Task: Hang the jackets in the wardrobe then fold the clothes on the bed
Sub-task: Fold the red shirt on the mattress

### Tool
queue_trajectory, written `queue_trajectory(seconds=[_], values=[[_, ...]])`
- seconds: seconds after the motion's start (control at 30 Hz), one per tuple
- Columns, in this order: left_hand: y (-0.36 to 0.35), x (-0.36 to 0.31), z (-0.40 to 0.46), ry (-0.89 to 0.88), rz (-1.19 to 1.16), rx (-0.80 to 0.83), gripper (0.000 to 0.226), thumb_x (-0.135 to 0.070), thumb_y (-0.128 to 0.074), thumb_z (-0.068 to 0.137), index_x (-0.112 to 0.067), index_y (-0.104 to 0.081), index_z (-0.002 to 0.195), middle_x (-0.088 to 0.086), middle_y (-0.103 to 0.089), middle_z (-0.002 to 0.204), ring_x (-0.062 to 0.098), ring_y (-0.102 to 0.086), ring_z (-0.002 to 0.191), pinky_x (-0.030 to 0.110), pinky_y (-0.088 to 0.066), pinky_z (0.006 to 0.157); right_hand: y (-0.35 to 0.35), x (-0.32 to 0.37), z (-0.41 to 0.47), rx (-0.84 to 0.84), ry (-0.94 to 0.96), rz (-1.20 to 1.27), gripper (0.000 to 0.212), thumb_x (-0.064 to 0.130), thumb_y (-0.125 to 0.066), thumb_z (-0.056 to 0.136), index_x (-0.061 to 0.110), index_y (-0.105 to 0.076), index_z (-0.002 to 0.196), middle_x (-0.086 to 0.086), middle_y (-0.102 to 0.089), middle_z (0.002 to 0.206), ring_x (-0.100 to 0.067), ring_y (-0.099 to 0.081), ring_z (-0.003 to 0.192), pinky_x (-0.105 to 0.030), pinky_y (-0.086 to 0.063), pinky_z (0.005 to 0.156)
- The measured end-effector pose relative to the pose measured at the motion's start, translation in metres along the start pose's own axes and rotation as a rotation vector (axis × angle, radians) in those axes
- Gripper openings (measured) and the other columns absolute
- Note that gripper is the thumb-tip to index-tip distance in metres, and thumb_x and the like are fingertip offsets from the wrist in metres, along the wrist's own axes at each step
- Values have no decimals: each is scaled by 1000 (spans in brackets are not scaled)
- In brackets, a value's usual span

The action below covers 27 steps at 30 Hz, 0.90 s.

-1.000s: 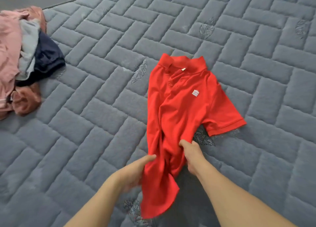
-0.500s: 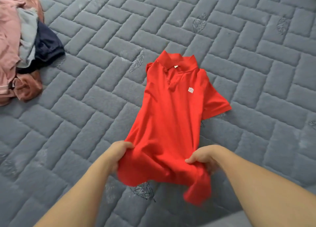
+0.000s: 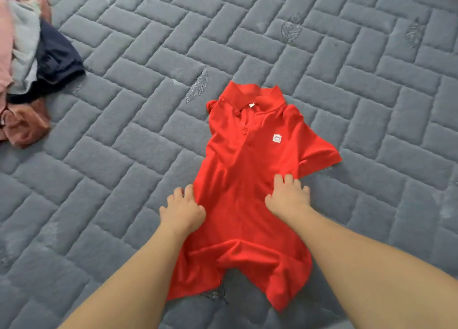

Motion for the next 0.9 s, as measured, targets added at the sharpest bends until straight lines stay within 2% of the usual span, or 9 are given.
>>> queue_trajectory(seconds=[0.1,0.17,0.27,0.37,0.53,0.6,0.7,0.8,0.9], values=[[13,-14,47,-1,-395,-131,44,-12,-44,91,-8,-43,135,19,-52,131,36,-50,120,42,-40,98,19,38,59,-217,148,21,65,47,-41,93,21,-23,150,-9,-19,158,-27,-16,145,-54,-7,116],[22,-22,82,35,-704,-112,41,-2,-43,92,-4,-48,132,22,-60,123,36,-58,111,39,-45,92,31,48,104,-318,164,46,68,51,-36,94,25,-14,154,-6,-7,162,-26,-5,149,-55,4,116],[35,-33,123,72,-1170,-30,36,8,-43,93,-1,-50,126,17,-63,107,32,-62,88,34,-47,69,23,41,161,-339,74,44,73,65,-20,92,30,-3,155,-5,3,163,-28,3,149,-60,9,114],[53,-52,165,30,-1323,-15,43,13,-37,93,-6,-48,130,5,-59,96,18,-56,72,29,-40,60,-3,33,181,-446,38,78,78,69,-11,89,28,-9,155,-7,-6,163,-31,-3,149,-60,7,113],[84,-104,228,-127,-1291,80,56,0,-56,88,-17,-46,140,6,-55,130,20,-59,98,30,-49,80,-14,32,188,-596,86,218,69,52,-23,93,17,-29,152,-7,-26,159,-29,-22,146,-54,-3,116],[93,-119,236,-182,-993,140,49,-25,-69,78,-12,-62,124,8,-49,138,28,-50,121,35,-40,105,-14,29,189,-607,86,229,65,44,-27,93,15,-33,150,-8,-29,157,-30,-26,144,-56,-7,116],[112,-127,216,-400,-294,-127,32,-38,-65,88,-11,-67,105,-1,-50,136,29,-33,132,38,-24,114,-9,30,193,-568,84,197,62,39,-29,92,15,-36,149,-9,-31,156,-33,-29,143,-59,-11,115],[130,-139,159,-869,-22,-271,24,-36,-57,94,-16,-56,80,1,-63,103,21,-49,117,56,-21,115,-4,32,190,-471,62,173,61,38,-27,93,15,-35,149,-9,-27,158,-32,-23,145,-60,-9,115],[155,-135,135,-956,-72,-147,39,-34,-52,98,-24,-29,68,-7,-38,59,21,-44,67,40,-35,108,-2,33,186,-423,66,154,59,37,-27,93,11,-46,141,-10,-25,158,-33,-19,146,-61,-4,115]])
Point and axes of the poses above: each hand's wrist, its own z-axis towards the middle knuckle, its own y-axis out of the back of the hand, x = y × z, the point moved 4 cm from there along z, towards the middle knuckle
